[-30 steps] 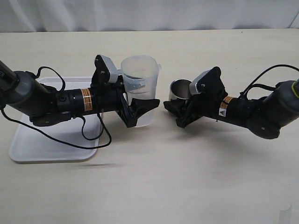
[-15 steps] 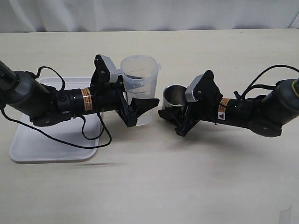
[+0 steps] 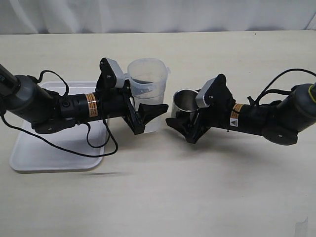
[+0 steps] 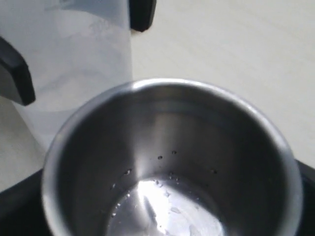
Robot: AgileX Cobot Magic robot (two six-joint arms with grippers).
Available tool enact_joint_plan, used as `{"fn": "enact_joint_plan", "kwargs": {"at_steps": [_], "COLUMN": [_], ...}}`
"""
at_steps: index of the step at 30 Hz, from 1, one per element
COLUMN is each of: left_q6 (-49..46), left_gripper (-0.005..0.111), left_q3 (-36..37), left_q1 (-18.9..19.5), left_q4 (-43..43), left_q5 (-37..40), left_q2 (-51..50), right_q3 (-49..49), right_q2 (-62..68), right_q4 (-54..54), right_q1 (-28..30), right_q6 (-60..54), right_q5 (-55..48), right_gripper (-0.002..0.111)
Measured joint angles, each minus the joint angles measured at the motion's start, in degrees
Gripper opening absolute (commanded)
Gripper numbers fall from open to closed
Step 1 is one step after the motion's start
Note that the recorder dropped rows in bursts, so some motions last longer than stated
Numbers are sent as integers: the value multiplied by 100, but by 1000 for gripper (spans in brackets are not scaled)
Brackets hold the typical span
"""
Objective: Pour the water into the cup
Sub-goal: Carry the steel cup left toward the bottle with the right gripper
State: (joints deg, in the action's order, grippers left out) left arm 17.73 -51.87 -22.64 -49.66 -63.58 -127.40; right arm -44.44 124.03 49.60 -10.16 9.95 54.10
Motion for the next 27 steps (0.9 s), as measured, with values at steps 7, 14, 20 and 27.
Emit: {"fn": "enact_joint_plan", "kwargs": {"at_steps": [7, 14, 20, 27], "left_q6": [0, 0, 0, 0], "left_gripper": [0, 0, 0, 0], "left_q3": [-42, -42, -42, -42], "left_q1": [0, 0, 0, 0], "left_q4": [0, 36, 36, 36], "left_q5": [70, 96, 96, 96], "left_q2": [0, 0, 0, 0], "right_q3": [83, 317, 331, 57], "right_q2": [-202, -290, -184, 196], "right_q4": [0, -52, -199, -199], "right_q1": [0, 0, 0, 0], "right_q6": [0, -10, -31, -31], "right_q5": [-22, -50, -52, 16], "right_gripper": [87, 87, 87, 87]}}
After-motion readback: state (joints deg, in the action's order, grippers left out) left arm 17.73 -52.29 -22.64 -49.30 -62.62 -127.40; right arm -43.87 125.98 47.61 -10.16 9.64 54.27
